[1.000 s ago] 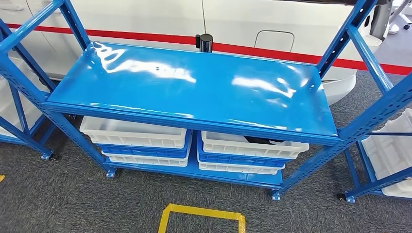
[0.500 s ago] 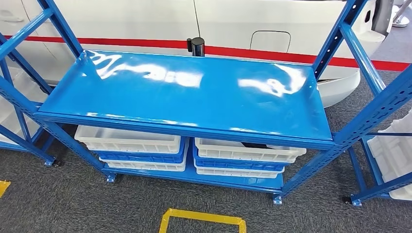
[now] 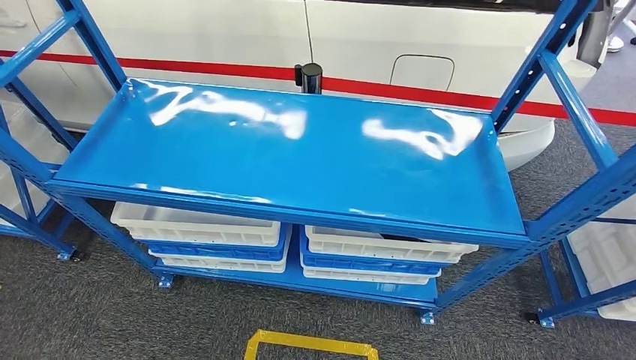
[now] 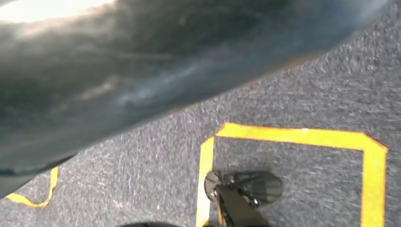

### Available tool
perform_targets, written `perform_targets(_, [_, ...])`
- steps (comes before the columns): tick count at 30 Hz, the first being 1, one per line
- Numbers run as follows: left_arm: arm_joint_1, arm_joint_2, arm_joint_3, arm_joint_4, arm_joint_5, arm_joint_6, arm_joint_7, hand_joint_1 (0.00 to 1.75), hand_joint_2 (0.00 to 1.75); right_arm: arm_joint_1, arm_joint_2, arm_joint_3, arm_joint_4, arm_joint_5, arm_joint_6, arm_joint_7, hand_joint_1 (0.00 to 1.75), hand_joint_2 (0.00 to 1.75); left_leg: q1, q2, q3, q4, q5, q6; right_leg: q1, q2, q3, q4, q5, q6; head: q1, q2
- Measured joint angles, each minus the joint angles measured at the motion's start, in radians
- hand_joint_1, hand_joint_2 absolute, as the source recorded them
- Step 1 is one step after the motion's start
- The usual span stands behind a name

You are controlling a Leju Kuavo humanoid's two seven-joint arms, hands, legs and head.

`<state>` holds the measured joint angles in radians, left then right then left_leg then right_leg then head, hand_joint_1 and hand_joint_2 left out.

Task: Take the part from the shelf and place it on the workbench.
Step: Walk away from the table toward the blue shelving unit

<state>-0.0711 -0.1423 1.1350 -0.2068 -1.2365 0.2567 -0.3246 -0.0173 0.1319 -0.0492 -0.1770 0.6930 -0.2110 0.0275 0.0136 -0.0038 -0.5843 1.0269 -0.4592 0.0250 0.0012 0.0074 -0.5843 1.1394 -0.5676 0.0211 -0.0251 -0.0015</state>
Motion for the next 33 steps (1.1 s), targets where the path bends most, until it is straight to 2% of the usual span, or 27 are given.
perform_targets(2, [-0.001, -0.001, 0.000, 0.000, 0.000, 0.000, 0.000, 0.00, 0.00, 0.001, -0.001, 0.000, 0.000, 0.000, 0.000, 0.000, 0.00, 0.00, 0.000, -0.001, 0.002, 0.000, -0.005, 0.003, -0.008, 0.000, -0.083, 0.129, -0.038, 0.003, 0.001, 0.000])
perform_targets(3, [-0.001, -0.001, 0.000, 0.000, 0.000, 0.000, 0.000, 0.00, 0.00, 0.002, -0.001, 0.000, 0.000, 0.000, 0.000, 0.000, 0.00, 0.00, 0.001, -0.002, 0.005, 0.000, -0.008, 0.003, -0.012, 0.000, -0.110, 0.160, -0.038, 0.010, 0.001, 0.000])
perform_targets(4, [0.000, -0.001, 0.000, 0.000, 0.000, -0.001, 0.000, 0.00, 0.00, 0.003, -0.002, 0.000, 0.000, 0.000, 0.000, 0.000, 0.00, 0.00, 0.003, -0.003, 0.009, 0.000, -0.013, 0.001, -0.016, -0.001, -0.115, 0.148, -0.020, 0.022, 0.001, 0.000])
perform_targets(5, [0.000, -0.002, 0.000, 0.000, 0.000, -0.001, 0.000, 0.00, 0.00, 0.004, -0.002, 0.000, 0.000, 0.000, 0.000, 0.000, 0.00, 0.00, 0.005, -0.004, 0.016, 0.000, -0.017, -0.003, -0.020, -0.001, -0.101, 0.098, 0.011, 0.036, 0.001, 0.000])
perform_targets(6, [0.001, -0.002, 0.000, 0.000, 0.000, -0.001, 0.000, 0.00, 0.00, 0.004, -0.002, 0.000, 0.000, 0.000, 0.000, -0.001, 0.00, 0.00, 0.006, -0.006, 0.022, 0.000, -0.022, -0.008, -0.024, -0.004, -0.073, 0.024, 0.049, 0.049, 0.002, 0.000])
perform_targets(7, [0.001, -0.001, 0.000, 0.000, 0.000, -0.001, 0.000, 0.00, 0.00, 0.004, -0.002, 0.000, 0.000, 0.000, 0.000, -0.001, 0.00, 0.00, 0.006, -0.006, 0.028, 0.000, -0.029, -0.015, -0.025, -0.006, -0.046, -0.043, 0.080, 0.056, 0.004, 0.000])
perform_targets(8, [0.000, -0.001, 0.000, 0.000, 0.000, -0.001, 0.001, 0.00, 0.00, 0.003, -0.002, 0.000, 0.000, 0.000, 0.000, -0.002, 0.00, 0.00, 0.004, -0.007, 0.033, 0.001, -0.035, -0.022, -0.024, -0.008, -0.026, -0.089, 0.100, 0.054, 0.005, 0.000])
perform_targets(9, [0.000, -0.001, 0.000, 0.000, 0.000, -0.001, 0.001, 0.00, 0.00, 0.002, -0.002, 0.000, 0.000, 0.000, 0.000, -0.002, 0.00, 0.00, 0.002, -0.007, 0.036, 0.000, -0.040, -0.028, -0.022, -0.009, -0.014, -0.112, 0.109, 0.046, 0.007, 0.000])
perform_targets(11, [0.000, -0.001, 0.000, 0.000, -0.001, -0.001, 0.001, 0.00, 0.00, 0.000, -0.002, 0.000, 0.000, 0.000, 0.000, -0.003, 0.00, 0.00, 0.003, -0.006, 0.043, -0.004, -0.046, -0.040, -0.016, -0.007, -0.008, -0.114, 0.111, 0.022, 0.007, 0.000])
perform_targets(13, [-0.001, -0.001, 0.000, 0.000, -0.001, -0.001, 0.001, 0.00, 0.00, 0.002, -0.002, 0.000, 0.000, -0.001, -0.001, -0.002, 0.00, 0.00, 0.008, -0.004, 0.043, 0.016, -0.059, -0.049, -0.020, -0.006, 0.002, -0.117, 0.111, 0.004, 0.006, 0.000])
perform_targets(14, [-0.001, -0.001, 0.000, 0.000, -0.002, -0.001, 0.001, 0.00, 0.00, 0.002, -0.002, 0.000, 0.000, -0.001, -0.001, -0.002, 0.00, 0.00, 0.009, -0.002, 0.028, 0.053, -0.080, -0.052, -0.023, -0.006, 0.008, -0.119, 0.109, -0.005, 0.004, 0.000])
perform_targets(15, [-0.001, -0.001, 0.000, 0.000, -0.002, -0.001, 0.002, 0.00, 0.00, 0.002, -0.002, 0.000, 0.000, -0.001, -0.001, -0.001, 0.00, 0.00, 0.010, -0.001, 0.001, 0.113, -0.108, -0.054, -0.023, -0.007, 0.014, -0.120, 0.105, -0.012, 0.003, 0.000])
perform_targets(17, [0.001, -0.001, 0.000, 0.000, -0.002, -0.001, 0.003, 0.00, 0.00, 0.002, -0.001, 0.000, 0.000, -0.001, -0.001, 0.002, 0.00, 0.00, 0.010, -0.001, -0.076, 0.251, -0.162, -0.056, -0.020, -0.008, 0.024, -0.120, 0.098, -0.023, 0.002, 0.000])
perform_targets(18, [0.002, -0.001, 0.000, 0.000, -0.002, 0.000, 0.004, 0.00, 0.00, 0.002, 0.000, 0.000, 0.000, -0.001, -0.001, 0.003, 0.00, 0.00, 0.010, -0.001, -0.104, 0.291, -0.166, -0.057, -0.018, -0.007, 0.030, -0.120, 0.094, -0.026, 0.002, 0.000])
perform_targets(19, [0.003, -0.001, 0.000, 0.000, -0.003, 0.000, 0.005, 0.00, 0.00, 0.003, 0.000, 0.000, 0.000, -0.001, -0.001, 0.004, 0.00, 0.00, 0.010, 0.000, -0.114, 0.292, -0.147, -0.056, -0.017, -0.005, 0.036, -0.120, 0.090, -0.027, 0.002, 0.000])
perform_targets(20, [0.004, -0.001, 0.000, 0.000, -0.003, 0.001, 0.006, 0.00, 0.00, 0.004, 0.000, 0.000, 0.000, -0.001, -0.001, 0.004, 0.00, 0.00, 0.010, 0.000, -0.105, 0.254, -0.110, -0.054, -0.017, -0.003, 0.044, -0.120, 0.084, -0.026, 0.001, 0.000])
perform_targets(22, [0.004, 0.000, 0.000, 0.000, -0.003, 0.004, 0.007, 0.00, 0.00, 0.004, 0.001, 0.000, 0.000, -0.001, -0.001, 0.005, 0.00, 0.00, 0.009, 0.000, -0.054, 0.121, -0.029, -0.049, -0.014, 0.001, 0.059, -0.119, 0.071, -0.017, 0.000, 0.000])
perform_targets(23, [0.003, 0.000, 0.000, 0.000, -0.003, 0.006, 0.007, 0.00, 0.00, 0.004, 0.001, -0.001, 0.000, -0.001, -0.001, 0.005, 0.00, 0.00, 0.008, 0.000, -0.031, 0.068, -0.007, -0.046, -0.011, 0.002, 0.063, -0.118, 0.064, -0.011, 0.000, 0.000])
perform_targets(24, [0.002, -0.001, 0.000, 0.000, -0.003, 0.009, 0.008, 0.00, 0.00, 0.003, 0.002, -0.001, 0.000, -0.001, -0.001, 0.005, 0.00, 0.00, 0.008, -0.001, -0.018, 0.036, 0.002, -0.044, -0.008, 0.002, 0.065, -0.118, 0.058, -0.006, 0.000, 0.000])
perform_targets(25, [0.001, -0.002, 0.000, 0.000, -0.003, 0.011, 0.007, 0.00, 0.00, 0.002, 0.001, -0.002, 0.000, -0.001, -0.001, 0.005, 0.00, 0.00, 0.007, -0.002, -0.013, 0.025, 0.000, -0.044, -0.004, 0.002, 0.063, -0.118, 0.054, -0.006, 0.000, 0.000])
perform_targets(28, [0.002, -0.003, 0.000, 0.000, -0.002, 0.020, 0.006, 0.00, 0.00, 0.002, 0.000, -0.007, 0.000, -0.001, -0.001, 0.005, 0.00, 0.00, 0.004, -0.006, -0.016, 0.022, 0.001, -0.043, -0.005, 0.001, 0.066, -0.124, 0.053, -0.014, 0.002, 0.000])
perform_targets(33, [0.002, -0.003, 0.000, 0.000, -0.002, 0.024, 0.006, 0.00, 0.00, 0.004, 0.000, -0.015, 0.000, -0.002, -0.001, 0.005, 0.00, 0.00, -0.003, -0.007, -0.017, 0.022, -0.004, -0.034, -0.005, 0.001, 0.071, -0.136, 0.055, -0.010, 0.001, 0.000])
